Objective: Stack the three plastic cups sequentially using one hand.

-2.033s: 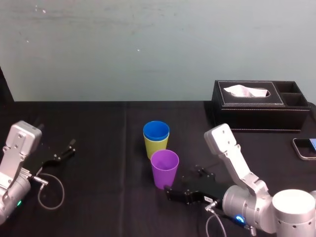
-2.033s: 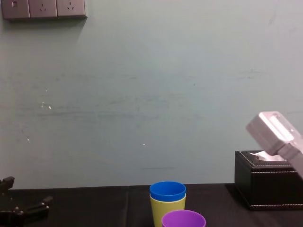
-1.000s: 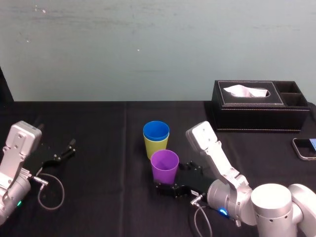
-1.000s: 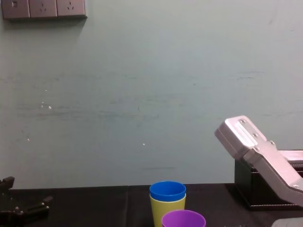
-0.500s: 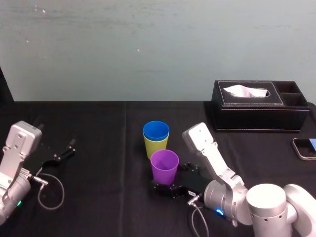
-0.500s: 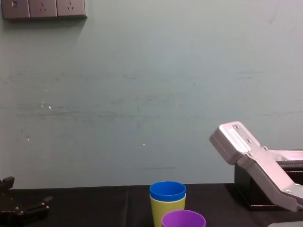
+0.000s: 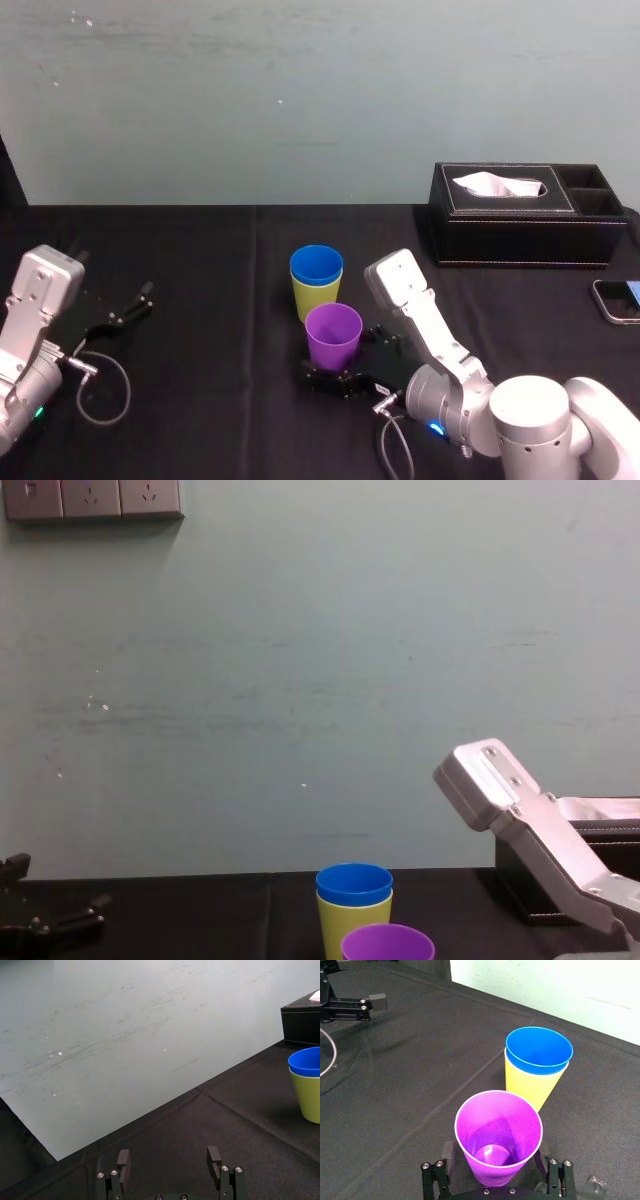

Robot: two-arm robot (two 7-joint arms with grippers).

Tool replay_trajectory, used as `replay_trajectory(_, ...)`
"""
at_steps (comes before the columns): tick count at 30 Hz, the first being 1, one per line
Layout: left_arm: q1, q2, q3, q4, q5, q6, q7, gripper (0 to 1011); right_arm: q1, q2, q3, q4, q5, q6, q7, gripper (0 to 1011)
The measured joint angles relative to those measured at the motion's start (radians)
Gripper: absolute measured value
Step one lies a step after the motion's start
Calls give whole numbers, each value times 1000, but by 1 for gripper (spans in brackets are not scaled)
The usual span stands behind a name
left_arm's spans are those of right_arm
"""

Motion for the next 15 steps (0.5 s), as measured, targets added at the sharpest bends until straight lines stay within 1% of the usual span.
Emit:
replay_trajectory(11,0,0,0,0,0,0,0,1000,4,-24,8,30,-24,-11,-13,1002)
replay_trajectory(15,0,0,0,0,0,0,0,1000,4,-24,8,30,-24,-11,-13,1002)
